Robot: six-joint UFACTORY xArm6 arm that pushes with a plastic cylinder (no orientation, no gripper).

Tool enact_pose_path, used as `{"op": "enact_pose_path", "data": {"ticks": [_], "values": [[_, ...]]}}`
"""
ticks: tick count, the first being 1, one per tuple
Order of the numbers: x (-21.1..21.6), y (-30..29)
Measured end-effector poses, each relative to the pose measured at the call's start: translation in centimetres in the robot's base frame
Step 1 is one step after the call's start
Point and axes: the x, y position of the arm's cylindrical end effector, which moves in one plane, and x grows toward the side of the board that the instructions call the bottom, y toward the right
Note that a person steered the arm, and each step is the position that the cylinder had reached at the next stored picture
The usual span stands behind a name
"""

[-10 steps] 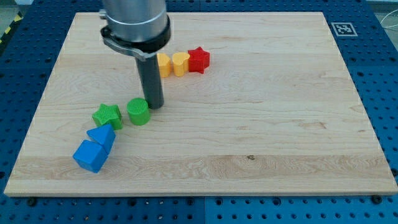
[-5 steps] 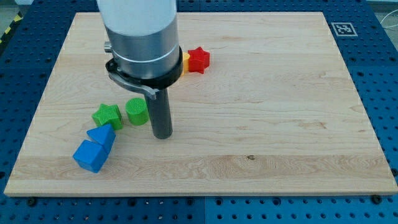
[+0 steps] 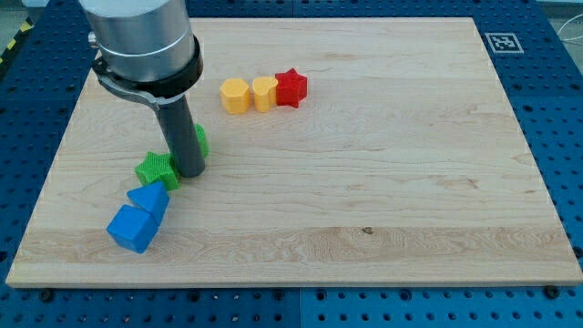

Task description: Slide the green circle above the green star

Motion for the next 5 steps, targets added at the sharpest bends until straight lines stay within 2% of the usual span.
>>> {"op": "enact_pose_path", "data": {"ticks": [1,3,5], "values": [[0.0,2.2],[-5.6,2.5],[-5.9,1.4]]}}
